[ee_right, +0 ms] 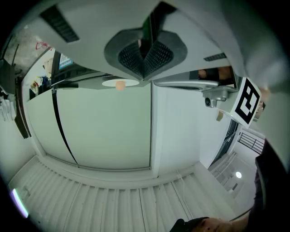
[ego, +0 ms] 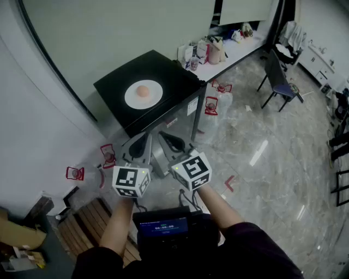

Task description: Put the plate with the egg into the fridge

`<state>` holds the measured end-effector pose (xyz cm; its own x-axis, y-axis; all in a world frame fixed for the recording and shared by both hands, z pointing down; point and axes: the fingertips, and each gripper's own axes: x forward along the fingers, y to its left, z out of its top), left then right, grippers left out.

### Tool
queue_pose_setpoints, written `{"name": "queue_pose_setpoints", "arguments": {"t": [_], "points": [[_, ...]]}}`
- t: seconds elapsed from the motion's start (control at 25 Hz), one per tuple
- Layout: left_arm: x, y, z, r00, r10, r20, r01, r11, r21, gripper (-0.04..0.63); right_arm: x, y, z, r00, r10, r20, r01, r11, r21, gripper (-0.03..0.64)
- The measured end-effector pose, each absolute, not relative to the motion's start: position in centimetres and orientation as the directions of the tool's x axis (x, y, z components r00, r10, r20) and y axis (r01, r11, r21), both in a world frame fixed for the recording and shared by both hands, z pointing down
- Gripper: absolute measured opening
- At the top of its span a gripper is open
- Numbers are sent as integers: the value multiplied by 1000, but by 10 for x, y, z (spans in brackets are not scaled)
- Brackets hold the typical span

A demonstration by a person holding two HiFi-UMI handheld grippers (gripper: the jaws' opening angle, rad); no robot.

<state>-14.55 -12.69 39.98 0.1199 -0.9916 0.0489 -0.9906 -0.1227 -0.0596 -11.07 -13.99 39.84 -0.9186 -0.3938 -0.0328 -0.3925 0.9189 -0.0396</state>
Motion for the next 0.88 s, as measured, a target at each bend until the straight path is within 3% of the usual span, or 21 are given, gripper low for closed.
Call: {"name": "queue_pose_setpoints", "arguments": {"t": [0.88], "points": [[-153,-121,408,106,-991,83,-993,-109,-42,9,-107,-136,409,-921,-389,-3,-386,915,-116,6]]}}
